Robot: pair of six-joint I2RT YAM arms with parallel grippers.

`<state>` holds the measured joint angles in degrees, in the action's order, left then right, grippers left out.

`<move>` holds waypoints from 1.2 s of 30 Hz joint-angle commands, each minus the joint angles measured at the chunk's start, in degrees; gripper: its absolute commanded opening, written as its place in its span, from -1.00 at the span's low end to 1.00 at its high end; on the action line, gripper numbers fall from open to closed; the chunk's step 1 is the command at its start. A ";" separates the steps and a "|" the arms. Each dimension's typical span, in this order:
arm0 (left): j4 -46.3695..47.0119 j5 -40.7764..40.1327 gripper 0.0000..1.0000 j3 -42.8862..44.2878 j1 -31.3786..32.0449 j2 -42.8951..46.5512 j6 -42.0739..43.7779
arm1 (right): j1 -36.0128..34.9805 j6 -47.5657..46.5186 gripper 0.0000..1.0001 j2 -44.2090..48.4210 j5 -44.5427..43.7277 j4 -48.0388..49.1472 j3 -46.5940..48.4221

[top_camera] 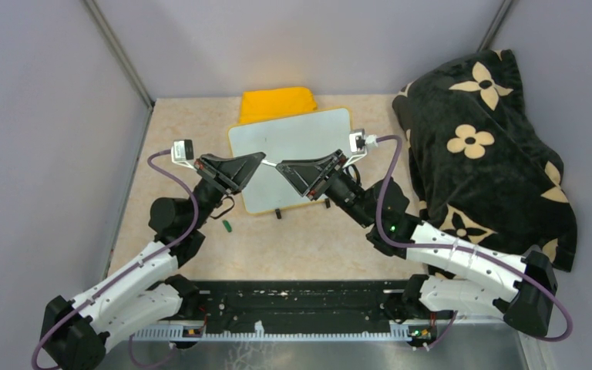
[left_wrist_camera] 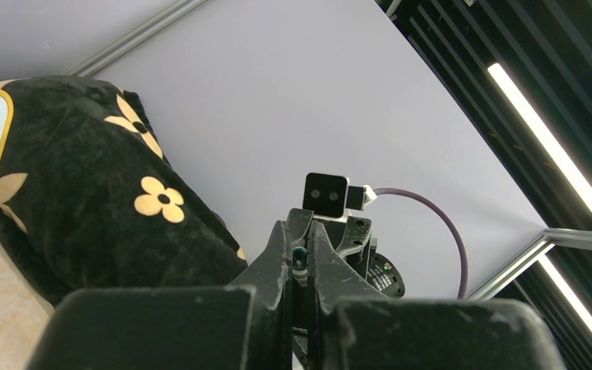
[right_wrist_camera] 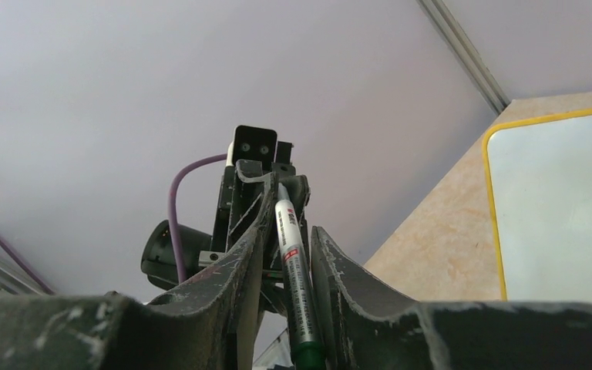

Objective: Write a sentence on the whiteboard

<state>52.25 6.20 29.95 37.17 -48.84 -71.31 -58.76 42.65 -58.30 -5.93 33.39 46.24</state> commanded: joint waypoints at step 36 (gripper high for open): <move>-3.95 1.67 -0.75 -0.01 0.27 -0.23 1.89 | -0.26 -0.78 -1.00 1.01 4.17 2.69 2.26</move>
<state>52.42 6.26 29.95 37.23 -48.58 -71.79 -58.65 43.07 -58.41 -5.06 33.89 46.24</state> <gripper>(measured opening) 0.044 0.120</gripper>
